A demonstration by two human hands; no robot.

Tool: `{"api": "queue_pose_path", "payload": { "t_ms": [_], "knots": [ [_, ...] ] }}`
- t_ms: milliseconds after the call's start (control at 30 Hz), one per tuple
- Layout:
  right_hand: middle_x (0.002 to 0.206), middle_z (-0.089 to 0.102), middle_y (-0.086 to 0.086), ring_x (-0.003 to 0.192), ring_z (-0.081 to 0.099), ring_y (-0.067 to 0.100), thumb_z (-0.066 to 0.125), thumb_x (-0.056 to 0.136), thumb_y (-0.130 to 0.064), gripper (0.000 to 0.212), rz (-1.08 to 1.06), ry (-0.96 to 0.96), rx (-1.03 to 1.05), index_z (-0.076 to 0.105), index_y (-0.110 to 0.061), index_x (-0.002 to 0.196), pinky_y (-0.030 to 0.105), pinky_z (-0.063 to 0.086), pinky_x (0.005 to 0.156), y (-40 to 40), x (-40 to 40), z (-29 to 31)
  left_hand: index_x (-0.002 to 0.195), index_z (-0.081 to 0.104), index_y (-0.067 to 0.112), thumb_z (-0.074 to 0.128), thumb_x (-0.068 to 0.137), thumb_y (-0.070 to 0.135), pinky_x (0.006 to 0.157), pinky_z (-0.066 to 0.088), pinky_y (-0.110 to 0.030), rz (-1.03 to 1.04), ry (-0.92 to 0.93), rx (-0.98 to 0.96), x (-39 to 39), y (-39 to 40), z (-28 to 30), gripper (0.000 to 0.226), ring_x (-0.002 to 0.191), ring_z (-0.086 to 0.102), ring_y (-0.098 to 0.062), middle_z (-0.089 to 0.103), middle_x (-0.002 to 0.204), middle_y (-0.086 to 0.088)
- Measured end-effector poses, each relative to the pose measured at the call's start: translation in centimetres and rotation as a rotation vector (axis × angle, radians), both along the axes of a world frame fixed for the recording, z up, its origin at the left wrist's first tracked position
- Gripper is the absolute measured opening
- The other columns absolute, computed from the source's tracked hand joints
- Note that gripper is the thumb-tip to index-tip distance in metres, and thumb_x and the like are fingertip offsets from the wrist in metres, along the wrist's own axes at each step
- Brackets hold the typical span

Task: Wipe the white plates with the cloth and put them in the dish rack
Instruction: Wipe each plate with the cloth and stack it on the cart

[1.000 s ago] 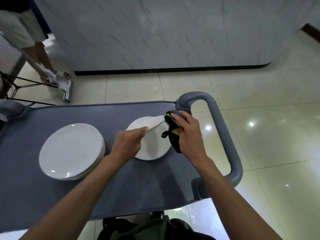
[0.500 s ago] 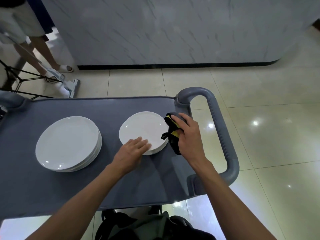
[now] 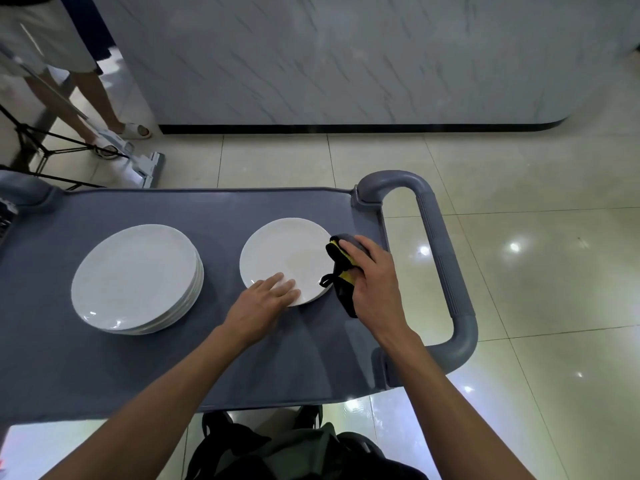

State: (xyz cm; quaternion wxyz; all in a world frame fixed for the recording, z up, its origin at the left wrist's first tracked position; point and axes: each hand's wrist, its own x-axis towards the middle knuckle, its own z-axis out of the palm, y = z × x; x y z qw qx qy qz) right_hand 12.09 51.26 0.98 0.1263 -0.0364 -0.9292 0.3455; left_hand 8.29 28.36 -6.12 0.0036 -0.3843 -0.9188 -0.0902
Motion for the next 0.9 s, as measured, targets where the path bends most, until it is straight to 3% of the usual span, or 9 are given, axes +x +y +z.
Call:
{"api": "queue_pose_path", "payload": {
  "t_ms": [200,333,467,700,900],
  "knots": [
    [0.141,0.053,0.006,0.126,0.047,0.027,0.054,0.094,0.004,0.046,0.011,-0.019,0.027,0.061,-0.016,0.135,0.036,0.039,0.111,-0.3,0.4,0.1,0.109,0.074,0.012,0.083,0.068,-0.004,0.078,0.058,-0.038,0.046,-0.011,0.018,0.0,0.5,-0.5,0.045,0.114,0.067,-0.035,0.070,0.123,-0.007],
    [0.141,0.052,0.006,0.127,0.047,0.027,0.055,0.094,0.004,0.047,0.023,-0.023,0.030,0.061,-0.017,0.135,0.038,0.039,0.111,-0.7,0.2,-0.2,0.102,0.075,0.012,0.080,0.076,0.006,0.083,0.058,-0.041,0.089,-0.070,0.099,0.0,0.4,-0.4,0.027,0.113,0.066,-0.034,0.072,0.118,-0.006],
    [0.141,0.052,0.007,0.127,0.047,0.028,0.057,0.093,0.003,0.047,0.030,-0.016,0.007,0.061,-0.018,0.135,0.043,0.041,0.110,-1.6,-0.4,-0.2,0.090,0.075,0.011,0.077,0.084,0.017,0.066,0.057,-0.039,0.130,-0.082,0.185,0.0,0.0,0.3,0.008,0.092,0.067,-0.030,0.074,0.092,-0.002],
    [0.140,0.054,0.005,0.125,0.047,0.027,0.048,0.092,-0.008,0.044,0.093,0.034,0.006,0.062,-0.018,0.133,0.029,0.036,0.108,-5.1,-2.0,1.6,0.087,0.077,0.012,0.078,0.082,0.009,0.057,0.055,-0.039,0.336,0.002,0.359,0.2,-2.7,3.2,0.006,0.081,0.067,-0.028,0.073,0.084,-0.002],
    [0.138,0.056,0.008,0.125,0.049,0.029,0.043,0.089,-0.009,0.048,0.213,0.040,-0.077,0.064,-0.015,0.131,0.038,0.038,0.110,-11.3,-3.9,3.3,0.094,0.077,0.014,0.074,0.088,0.012,0.067,0.056,-0.040,0.595,0.038,0.440,0.1,-9.3,5.6,0.008,0.091,0.067,-0.026,0.075,0.092,0.001]
  ]
}}
